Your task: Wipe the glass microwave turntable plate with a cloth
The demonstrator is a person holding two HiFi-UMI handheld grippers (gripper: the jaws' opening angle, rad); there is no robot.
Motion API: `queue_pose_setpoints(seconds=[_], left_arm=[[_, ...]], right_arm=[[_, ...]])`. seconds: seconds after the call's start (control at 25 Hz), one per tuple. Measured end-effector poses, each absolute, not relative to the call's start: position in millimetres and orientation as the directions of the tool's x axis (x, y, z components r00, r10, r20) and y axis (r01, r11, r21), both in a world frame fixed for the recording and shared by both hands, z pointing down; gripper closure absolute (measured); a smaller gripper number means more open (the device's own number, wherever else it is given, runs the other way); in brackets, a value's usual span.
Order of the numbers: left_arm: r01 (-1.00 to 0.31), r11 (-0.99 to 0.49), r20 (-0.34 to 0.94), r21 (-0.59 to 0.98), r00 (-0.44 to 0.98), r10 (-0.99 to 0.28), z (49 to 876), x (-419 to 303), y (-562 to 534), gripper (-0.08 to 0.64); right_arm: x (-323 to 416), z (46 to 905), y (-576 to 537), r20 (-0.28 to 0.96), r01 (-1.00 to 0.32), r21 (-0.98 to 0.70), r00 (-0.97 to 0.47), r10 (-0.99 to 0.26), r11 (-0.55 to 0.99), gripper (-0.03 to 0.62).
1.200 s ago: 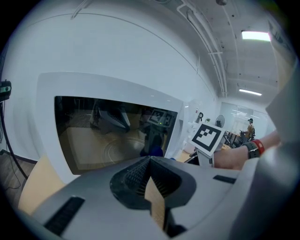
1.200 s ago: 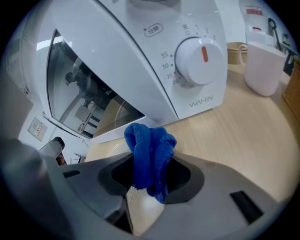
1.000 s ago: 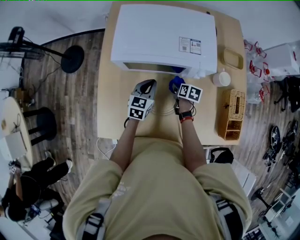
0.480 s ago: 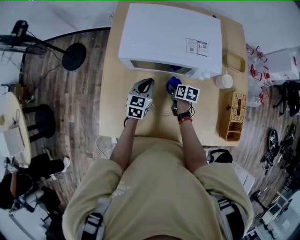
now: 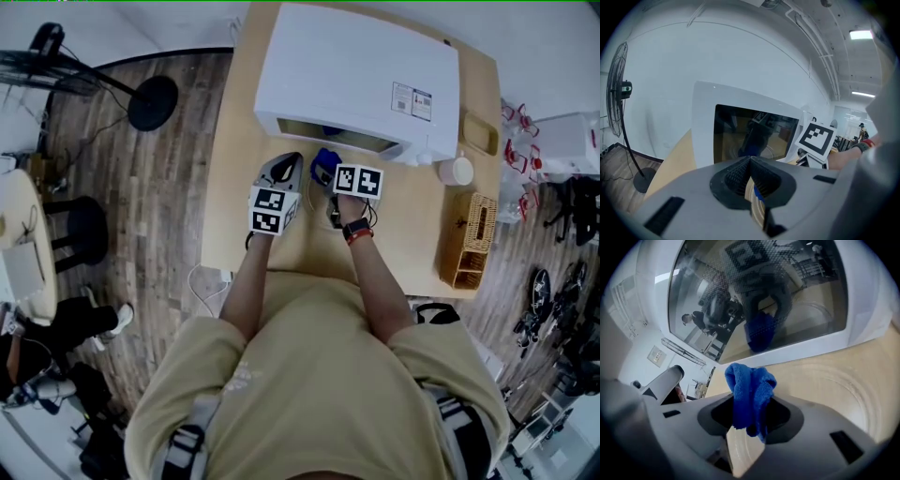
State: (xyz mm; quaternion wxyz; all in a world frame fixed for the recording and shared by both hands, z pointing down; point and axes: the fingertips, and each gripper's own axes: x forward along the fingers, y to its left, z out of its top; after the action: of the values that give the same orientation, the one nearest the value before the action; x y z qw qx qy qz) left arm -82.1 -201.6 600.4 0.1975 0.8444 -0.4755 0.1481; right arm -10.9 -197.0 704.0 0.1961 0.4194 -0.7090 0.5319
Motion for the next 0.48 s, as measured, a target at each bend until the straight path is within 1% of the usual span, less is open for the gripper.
queue_pose_setpoints(seconds=[0.2, 0.48], left_arm=[[-0.866, -0.463, 0.444, 0.189, 0.496, -0.747, 600.3, -90.7, -200.4, 0.548], [-0.866, -0.463, 0.454, 0.189, 0.495, -0.741, 605.0, -93.1, -200.8, 0.548]], right_arm=[[-33.5, 707.6, -194.5, 0.715, -0.786, -0.607, -0.604, -0.352, 0.117, 0.423], [-37.0, 718.6, -196.0, 0.738, -0.802, -0.582, -0.59, -0.327, 0.133, 0.423]])
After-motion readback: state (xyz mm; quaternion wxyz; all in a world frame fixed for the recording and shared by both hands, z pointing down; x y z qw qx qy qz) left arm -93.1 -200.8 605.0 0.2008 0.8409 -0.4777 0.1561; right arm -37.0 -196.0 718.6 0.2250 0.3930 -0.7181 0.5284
